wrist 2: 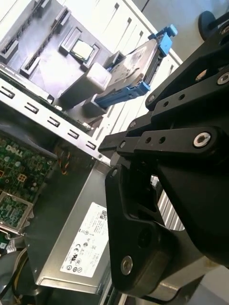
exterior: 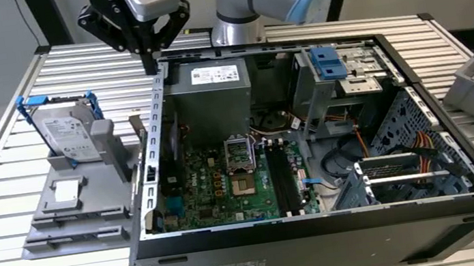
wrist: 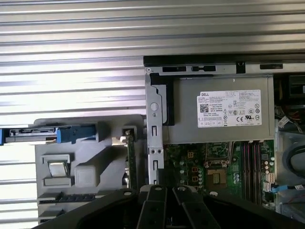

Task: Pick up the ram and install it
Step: 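Reach for the ram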

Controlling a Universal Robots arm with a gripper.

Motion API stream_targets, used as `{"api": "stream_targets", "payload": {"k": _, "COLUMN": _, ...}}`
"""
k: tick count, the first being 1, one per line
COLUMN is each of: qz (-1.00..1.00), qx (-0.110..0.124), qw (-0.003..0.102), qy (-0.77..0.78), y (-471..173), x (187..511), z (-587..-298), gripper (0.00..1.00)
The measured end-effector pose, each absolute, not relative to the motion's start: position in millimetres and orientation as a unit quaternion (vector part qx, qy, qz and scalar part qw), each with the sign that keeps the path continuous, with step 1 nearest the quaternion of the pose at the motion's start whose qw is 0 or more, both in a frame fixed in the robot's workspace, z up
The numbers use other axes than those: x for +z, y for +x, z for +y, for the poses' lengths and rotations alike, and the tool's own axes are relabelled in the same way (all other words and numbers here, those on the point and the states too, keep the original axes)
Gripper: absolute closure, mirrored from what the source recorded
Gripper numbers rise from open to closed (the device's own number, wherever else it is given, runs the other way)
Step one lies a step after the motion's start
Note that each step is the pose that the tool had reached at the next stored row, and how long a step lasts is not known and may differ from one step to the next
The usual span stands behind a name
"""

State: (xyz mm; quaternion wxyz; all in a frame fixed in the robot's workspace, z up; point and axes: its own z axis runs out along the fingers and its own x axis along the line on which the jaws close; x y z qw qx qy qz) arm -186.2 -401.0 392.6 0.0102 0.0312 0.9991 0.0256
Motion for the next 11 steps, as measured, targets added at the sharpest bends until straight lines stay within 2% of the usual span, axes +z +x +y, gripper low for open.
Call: {"api": "stream_targets", "payload": {"k": 11, "qz": 0.999, "qx": 0.026, "qw": 0.01, "qy": 0.031, "y": -207, "x": 393, "z": -404, "gripper": 1.0}}
